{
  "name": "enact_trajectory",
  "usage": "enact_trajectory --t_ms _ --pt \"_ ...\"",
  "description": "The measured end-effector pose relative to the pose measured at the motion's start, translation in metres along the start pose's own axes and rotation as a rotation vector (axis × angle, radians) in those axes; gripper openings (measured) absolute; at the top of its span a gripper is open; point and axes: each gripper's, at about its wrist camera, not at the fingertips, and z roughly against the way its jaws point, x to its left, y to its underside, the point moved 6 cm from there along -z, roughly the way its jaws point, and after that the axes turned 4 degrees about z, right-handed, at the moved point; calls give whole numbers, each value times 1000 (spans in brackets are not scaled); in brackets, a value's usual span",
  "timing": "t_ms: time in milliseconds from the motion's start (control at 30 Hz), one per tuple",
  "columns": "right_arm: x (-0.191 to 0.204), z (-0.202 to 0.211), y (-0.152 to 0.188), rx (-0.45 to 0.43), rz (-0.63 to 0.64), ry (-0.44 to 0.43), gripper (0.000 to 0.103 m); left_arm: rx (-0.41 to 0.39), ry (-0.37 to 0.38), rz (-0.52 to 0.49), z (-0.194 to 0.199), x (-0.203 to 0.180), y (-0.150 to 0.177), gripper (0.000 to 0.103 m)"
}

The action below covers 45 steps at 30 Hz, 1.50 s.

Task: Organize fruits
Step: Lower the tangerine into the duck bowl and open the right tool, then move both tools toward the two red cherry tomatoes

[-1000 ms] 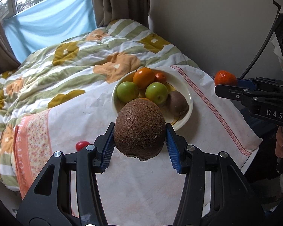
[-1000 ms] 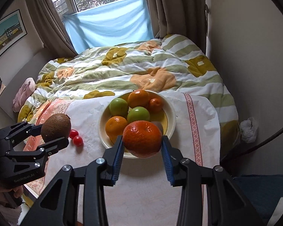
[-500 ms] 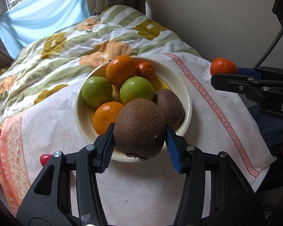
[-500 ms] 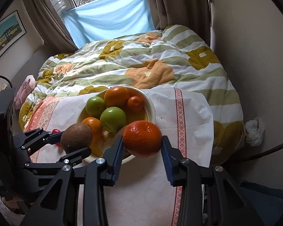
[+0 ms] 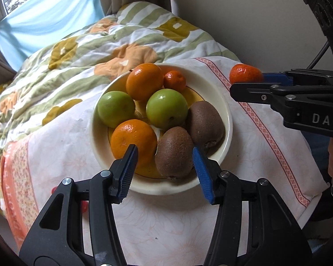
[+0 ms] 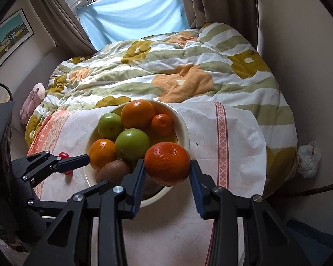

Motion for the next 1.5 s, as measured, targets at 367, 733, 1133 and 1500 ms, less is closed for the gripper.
enact_trajectory --t_ms 367,733,1133,1500 --pt "11 -14 -9 19 44 -12 36 15 -29 68 18 20 16 88" --pt "7 -37 -17 45 82 -16 36 -23 -74 142 41 43 27 103" --pt "13 -56 -10 67 147 0 66 -26 -129 180 47 59 44 103" --pt "18 -36 -7 12 137 0 95 -51 -142 199 65 63 49 103"
